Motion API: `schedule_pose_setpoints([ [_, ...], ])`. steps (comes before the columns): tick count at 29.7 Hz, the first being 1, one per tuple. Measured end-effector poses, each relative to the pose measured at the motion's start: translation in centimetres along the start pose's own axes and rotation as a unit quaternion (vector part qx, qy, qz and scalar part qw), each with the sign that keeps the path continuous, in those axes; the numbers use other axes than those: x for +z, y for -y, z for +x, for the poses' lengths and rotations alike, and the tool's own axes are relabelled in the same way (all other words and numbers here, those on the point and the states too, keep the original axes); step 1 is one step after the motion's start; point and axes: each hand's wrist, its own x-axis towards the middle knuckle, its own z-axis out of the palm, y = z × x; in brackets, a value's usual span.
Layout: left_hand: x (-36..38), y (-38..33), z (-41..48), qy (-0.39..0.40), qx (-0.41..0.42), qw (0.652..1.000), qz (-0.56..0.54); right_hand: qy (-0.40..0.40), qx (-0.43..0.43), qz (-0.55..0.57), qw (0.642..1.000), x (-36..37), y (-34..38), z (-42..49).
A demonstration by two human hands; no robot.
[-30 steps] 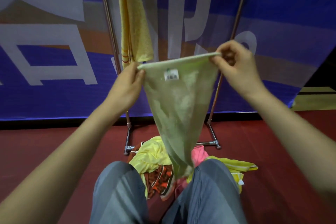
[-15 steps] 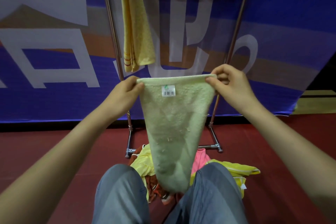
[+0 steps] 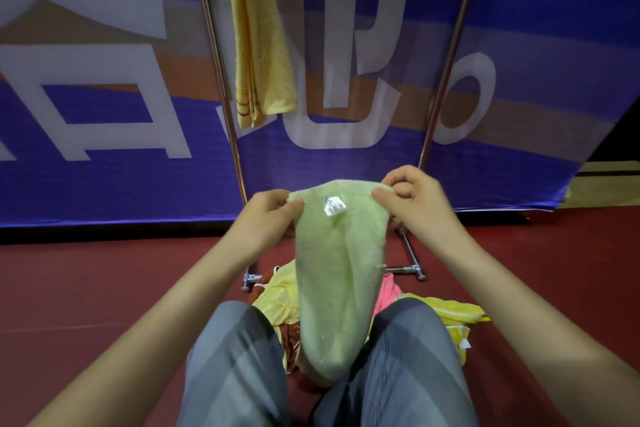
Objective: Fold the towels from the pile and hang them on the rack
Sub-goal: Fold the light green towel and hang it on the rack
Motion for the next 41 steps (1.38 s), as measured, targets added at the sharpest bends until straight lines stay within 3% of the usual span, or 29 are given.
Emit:
schedule_pose_setpoints([
  [5,2.2,0.4,-0.3,0.042,0.017,0.998,-0.035,0.084,0.023,0.084,0.993,2.6,-0.3,-1.2],
  [12,2.2,1.0,-0.9,0.093,0.021,0.992,-0.076,0.208,0.017,0.119,0.971,2.9,-1.3,-2.1],
  [16,2.1,1.4,-1.2,0.079,0.053,0.995,0.033,0.221,0.015,0.106,0.969,2.9,-1.9,-2.3],
  [21,1.9,1.8,-1.2,0.083,0.083,0.99,0.083,0.24,0.004,0.09,0.967,2.6,-2.2,-2.4],
  [27,1.1,1.3,-1.8,0.125,0.112,0.984,0.067,0.128,0.003,0.047,0.991,1.2,-4.0,-1.8],
  [32,0.0,0.7,-1.9,0.167,0.128,0.973,0.098,0.25,0.065,0.044,0.965,0.4,-4.7,-1.8],
  [41,-0.9,-0.3,-0.9,0.222,0.072,0.965,0.12,0.246,0.018,0.033,0.968,2.1,-3.2,-2.3],
])
